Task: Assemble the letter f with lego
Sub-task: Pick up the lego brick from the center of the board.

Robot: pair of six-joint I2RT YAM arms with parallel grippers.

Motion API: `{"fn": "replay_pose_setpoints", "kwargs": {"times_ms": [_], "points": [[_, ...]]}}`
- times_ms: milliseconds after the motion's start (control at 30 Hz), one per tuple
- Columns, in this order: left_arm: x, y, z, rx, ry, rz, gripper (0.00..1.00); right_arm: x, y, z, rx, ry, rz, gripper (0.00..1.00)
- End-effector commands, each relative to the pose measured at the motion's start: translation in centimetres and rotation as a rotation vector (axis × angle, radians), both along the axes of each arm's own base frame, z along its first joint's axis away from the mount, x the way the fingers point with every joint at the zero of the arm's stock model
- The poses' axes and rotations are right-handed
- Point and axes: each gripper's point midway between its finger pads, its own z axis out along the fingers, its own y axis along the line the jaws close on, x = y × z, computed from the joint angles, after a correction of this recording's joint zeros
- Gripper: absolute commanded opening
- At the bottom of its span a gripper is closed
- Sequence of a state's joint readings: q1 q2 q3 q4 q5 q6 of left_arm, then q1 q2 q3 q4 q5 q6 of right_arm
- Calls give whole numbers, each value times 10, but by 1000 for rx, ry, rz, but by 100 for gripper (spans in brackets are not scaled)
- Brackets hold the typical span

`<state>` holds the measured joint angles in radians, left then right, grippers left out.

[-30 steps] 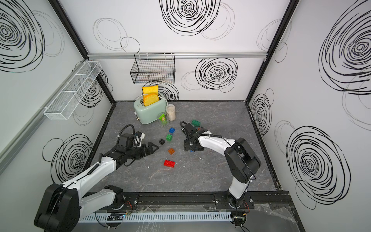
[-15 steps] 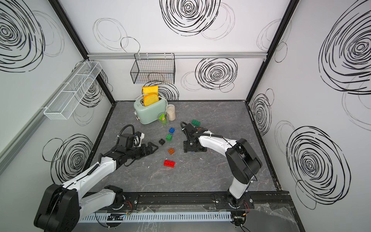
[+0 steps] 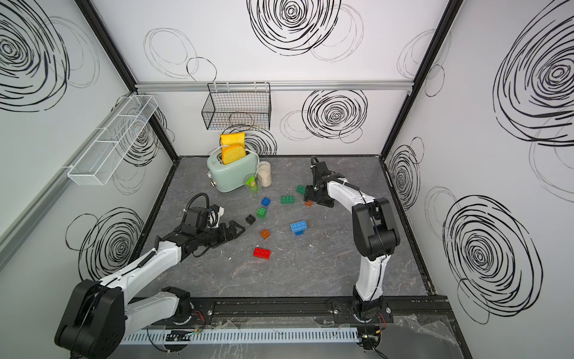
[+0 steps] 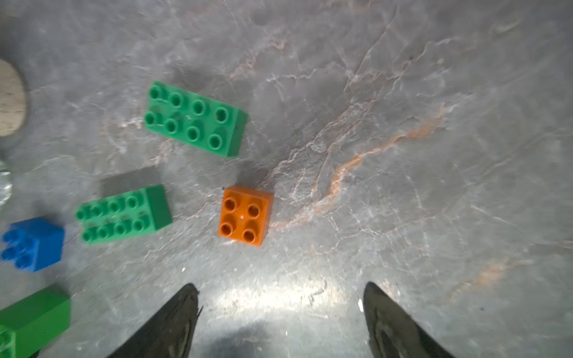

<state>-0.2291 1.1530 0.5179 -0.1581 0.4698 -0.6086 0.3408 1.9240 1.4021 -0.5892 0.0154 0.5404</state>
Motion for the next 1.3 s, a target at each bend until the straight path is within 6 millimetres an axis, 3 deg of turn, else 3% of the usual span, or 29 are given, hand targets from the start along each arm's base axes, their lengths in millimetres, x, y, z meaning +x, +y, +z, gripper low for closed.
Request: {"fn": "replay_pose_setpoints", "kwargs": {"times_ms": [0,267,767,1067,1267], "points": [[6,1,1,15,-17,-5,98,7,15,-11,27,17,38,81],[5,1,-5,24,6,-5,98,19,21,-33,29,34,28,75],[3,4,-11,37,30,2,98,33,24,-48,7,40,13,53],[3,3,-13,39,36,-4,98,29,26,-43,-44,34,46,38],[2,-15,-6,14,15,-79,98,21,33,-14,-88,-15,115,36]]}}
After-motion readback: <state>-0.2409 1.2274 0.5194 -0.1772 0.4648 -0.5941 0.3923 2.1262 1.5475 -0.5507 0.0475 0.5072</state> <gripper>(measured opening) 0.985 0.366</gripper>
